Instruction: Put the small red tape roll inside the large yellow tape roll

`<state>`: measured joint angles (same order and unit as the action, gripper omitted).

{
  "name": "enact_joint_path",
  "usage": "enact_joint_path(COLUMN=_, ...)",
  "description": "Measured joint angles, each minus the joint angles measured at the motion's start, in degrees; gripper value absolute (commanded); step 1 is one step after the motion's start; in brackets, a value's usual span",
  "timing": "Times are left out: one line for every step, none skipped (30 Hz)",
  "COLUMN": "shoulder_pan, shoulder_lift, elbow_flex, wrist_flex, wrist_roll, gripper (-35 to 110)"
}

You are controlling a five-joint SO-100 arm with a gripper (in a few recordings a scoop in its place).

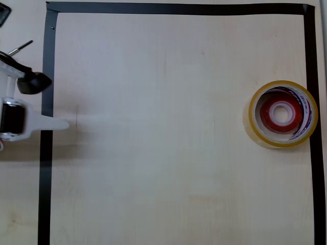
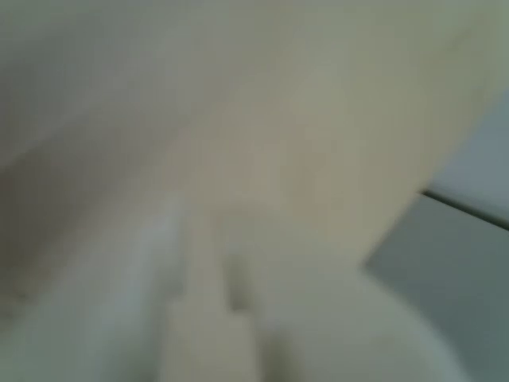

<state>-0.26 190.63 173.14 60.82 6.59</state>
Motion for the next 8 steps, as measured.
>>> enact_joint_path(shoulder_pan=0.00, shoulder_lift=-0.09, elbow_flex=1.67, wrist_flex=0.00, wrist_roll=0.00, gripper=0)
enact_joint_path(shoulder_pan=0.18, shoulder_lift=-0.44, elbow_flex=2.64, wrist_flex=0.00, wrist_roll=0.00, gripper=0)
enact_joint_path(shoulder_pan=0.88, shoulder_lift=-0.35, elbow_flex=2.99, wrist_flex=0.00, wrist_roll=0.00, gripper=0)
enact_joint_path(shoulder_pan=1.49, shoulder_lift=-0.35, elbow_flex=3.16, wrist_flex=0.00, wrist_roll=0.00, gripper=0)
enact_joint_path(shoulder_pan=1.67, shoulder_lift=-0.35, elbow_flex=3.16, wrist_flex=0.00, wrist_roll=0.00, gripper=0)
enact_joint_path(shoulder_pan=1.76, shoulder_lift=-0.35, elbow_flex=3.16, wrist_flex=0.00, wrist_roll=0.00, gripper=0)
enact_joint_path(shoulder_pan=1.76, shoulder_lift=-0.35, elbow_flex=3.16, wrist_flex=0.00, wrist_roll=0.00, gripper=0)
enact_joint_path(shoulder_pan=1.76, shoulder_lift=-0.35, elbow_flex=3.16, wrist_flex=0.00, wrist_roll=0.00, gripper=0)
